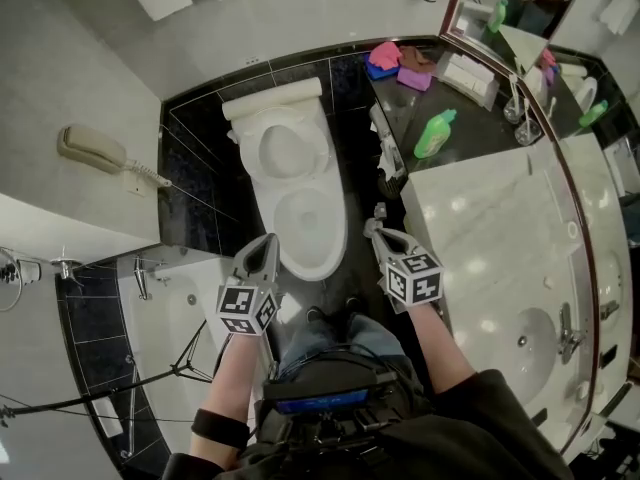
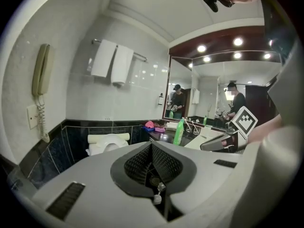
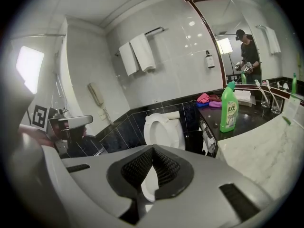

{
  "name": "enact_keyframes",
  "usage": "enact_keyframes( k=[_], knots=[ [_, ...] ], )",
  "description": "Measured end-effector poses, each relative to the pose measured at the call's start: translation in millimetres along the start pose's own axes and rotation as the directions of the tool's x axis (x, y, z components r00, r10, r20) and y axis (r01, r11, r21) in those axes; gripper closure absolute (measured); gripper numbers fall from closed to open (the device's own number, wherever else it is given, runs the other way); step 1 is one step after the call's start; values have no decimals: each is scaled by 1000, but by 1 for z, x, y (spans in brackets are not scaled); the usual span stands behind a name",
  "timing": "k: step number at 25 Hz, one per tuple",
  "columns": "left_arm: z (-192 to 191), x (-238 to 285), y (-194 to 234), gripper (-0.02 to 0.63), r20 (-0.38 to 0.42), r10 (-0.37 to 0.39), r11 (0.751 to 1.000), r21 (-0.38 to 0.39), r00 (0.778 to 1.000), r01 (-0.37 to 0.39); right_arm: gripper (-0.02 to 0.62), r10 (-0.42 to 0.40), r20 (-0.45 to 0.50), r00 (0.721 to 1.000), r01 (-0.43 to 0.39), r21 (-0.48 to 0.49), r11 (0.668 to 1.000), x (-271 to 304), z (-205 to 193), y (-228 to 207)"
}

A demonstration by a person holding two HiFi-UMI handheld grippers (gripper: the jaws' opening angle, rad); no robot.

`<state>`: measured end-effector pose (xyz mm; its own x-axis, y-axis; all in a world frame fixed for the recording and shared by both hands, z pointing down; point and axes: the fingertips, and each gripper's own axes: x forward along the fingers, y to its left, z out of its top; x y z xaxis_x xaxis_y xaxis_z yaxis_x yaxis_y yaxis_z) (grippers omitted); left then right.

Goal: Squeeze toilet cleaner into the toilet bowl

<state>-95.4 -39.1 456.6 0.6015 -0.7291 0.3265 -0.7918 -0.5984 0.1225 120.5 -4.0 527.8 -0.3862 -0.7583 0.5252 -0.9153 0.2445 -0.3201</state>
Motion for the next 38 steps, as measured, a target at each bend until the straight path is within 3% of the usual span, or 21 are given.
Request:
enact_keyframes(
  k=[14, 17, 22, 28, 35, 38],
  knots=[
    [16, 33, 3, 606, 1, -192, 980, 61, 981, 191, 594, -171, 61, 983, 167, 59, 984, -19, 12, -21],
    [15, 46, -10, 606, -1, -214, 975, 56, 977, 214, 594, -197, 77, 977, 192, 67, 979, -29, 18, -44],
    [21, 86, -38, 606, 3, -251, 962, 114, 968, 249, 594, -194, 80, 978, 188, 77, 979, -27, 31, -87],
    [15, 145, -93, 601, -36, -308, 943, 125, 951, 310, 594, -193, 69, 979, 189, 64, 980, -34, 48, -148],
    [20, 219, -152, 535, -54, -400, 905, 132, 915, 403, 594, -196, 69, 978, 191, 69, 979, -36, 63, -210],
    [17, 252, -175, 455, -66, -453, 878, 141, 889, 458, 594, -198, 73, 978, 192, 79, 978, -33, 65, -233]
  ],
)
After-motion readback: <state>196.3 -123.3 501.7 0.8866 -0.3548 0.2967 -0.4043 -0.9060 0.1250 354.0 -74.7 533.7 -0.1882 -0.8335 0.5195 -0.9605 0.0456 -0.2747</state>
